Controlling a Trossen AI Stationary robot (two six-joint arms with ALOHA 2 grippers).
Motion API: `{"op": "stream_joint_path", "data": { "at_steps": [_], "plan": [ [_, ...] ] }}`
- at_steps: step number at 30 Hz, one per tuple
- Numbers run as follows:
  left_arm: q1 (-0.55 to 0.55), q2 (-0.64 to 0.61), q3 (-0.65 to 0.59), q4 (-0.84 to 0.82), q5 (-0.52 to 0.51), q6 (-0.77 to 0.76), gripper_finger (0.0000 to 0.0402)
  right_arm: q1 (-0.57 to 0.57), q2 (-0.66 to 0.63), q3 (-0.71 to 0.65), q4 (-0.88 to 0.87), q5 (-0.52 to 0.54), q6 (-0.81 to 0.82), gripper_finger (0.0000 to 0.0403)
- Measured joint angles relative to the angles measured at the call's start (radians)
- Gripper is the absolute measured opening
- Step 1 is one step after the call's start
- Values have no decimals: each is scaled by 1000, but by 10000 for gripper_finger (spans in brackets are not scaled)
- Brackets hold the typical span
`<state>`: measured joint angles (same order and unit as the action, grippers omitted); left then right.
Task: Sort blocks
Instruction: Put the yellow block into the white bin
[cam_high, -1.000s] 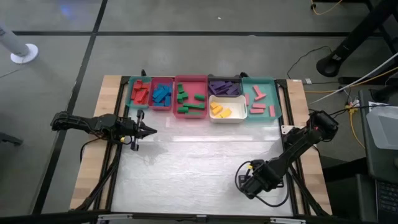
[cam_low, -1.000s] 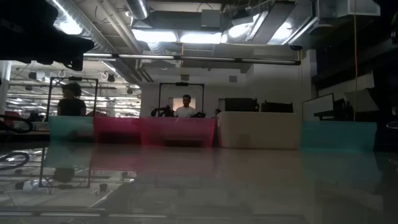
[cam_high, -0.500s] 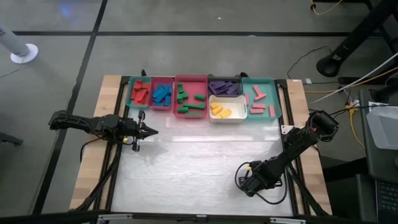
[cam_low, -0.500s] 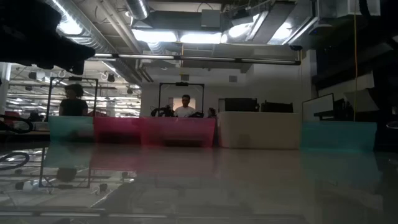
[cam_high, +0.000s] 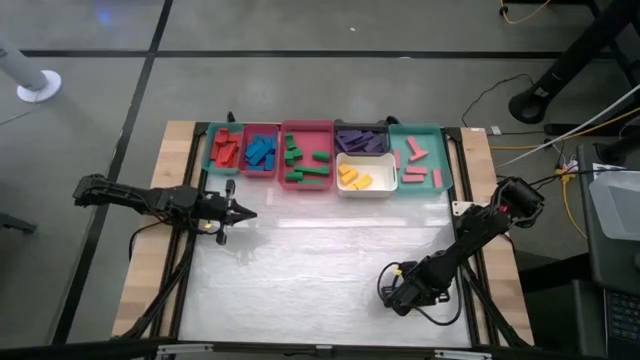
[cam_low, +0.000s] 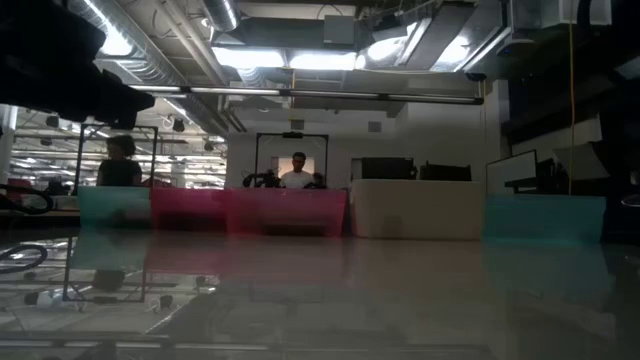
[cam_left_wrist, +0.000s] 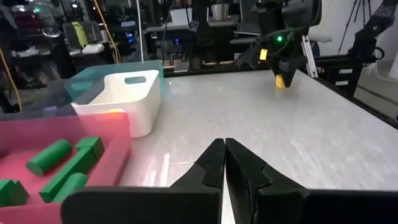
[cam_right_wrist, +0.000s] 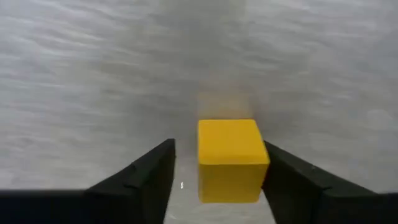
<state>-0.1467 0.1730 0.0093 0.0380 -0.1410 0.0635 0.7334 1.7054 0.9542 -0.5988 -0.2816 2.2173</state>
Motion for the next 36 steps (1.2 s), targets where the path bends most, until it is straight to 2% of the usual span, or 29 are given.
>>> {"op": "stream_joint_path", "data": {
  "at_steps": [4, 6, 7, 14, 18, 20, 22, 25, 28, 33, 36],
  "plan": [
    [0, -2, 0, 9, 0, 22, 1, 0, 0, -1, 39, 48, 1, 166],
    [0, -3, 0, 15, 0, 22, 1, -1, -1, -1, 74, 108, 1, 134],
    [0, -6, 0, 23, 0, 22, 1, -1, -2, -1, 101, 154, 1, 130],
    [0, -47, 0, 97, -4, 53, 1, -41, -2, -1, 286, 586, 1, 130],
    [0, -74, 0, 126, -6, 54, 1, -114, -2, -1, 363, 863, -35, 130],
    [0, -88, 0, 139, -6, 57, 1, -167, -2, -1, 391, 972, -95, 138],
    [0, -104, 0, 142, -6, 76, 1, -229, -2, -1, 419, 1032, -170, 144],
    [0, -134, 0, 142, -6, 110, 1, -332, -2, 0, 440, 1038, -291, 144],
    [0, -168, 0, 141, -32, 144, 1, -435, -9, 0, 450, 990, -415, 138],
    [11, -169, 2, 162, -114, 198, 1, -580, -53, 0, 530, 835, -694, 141],
    [29, -169, 2, 168, -117, 200, 1, -653, -85, 6, 558, 713, -846, 143]
  ]
}}
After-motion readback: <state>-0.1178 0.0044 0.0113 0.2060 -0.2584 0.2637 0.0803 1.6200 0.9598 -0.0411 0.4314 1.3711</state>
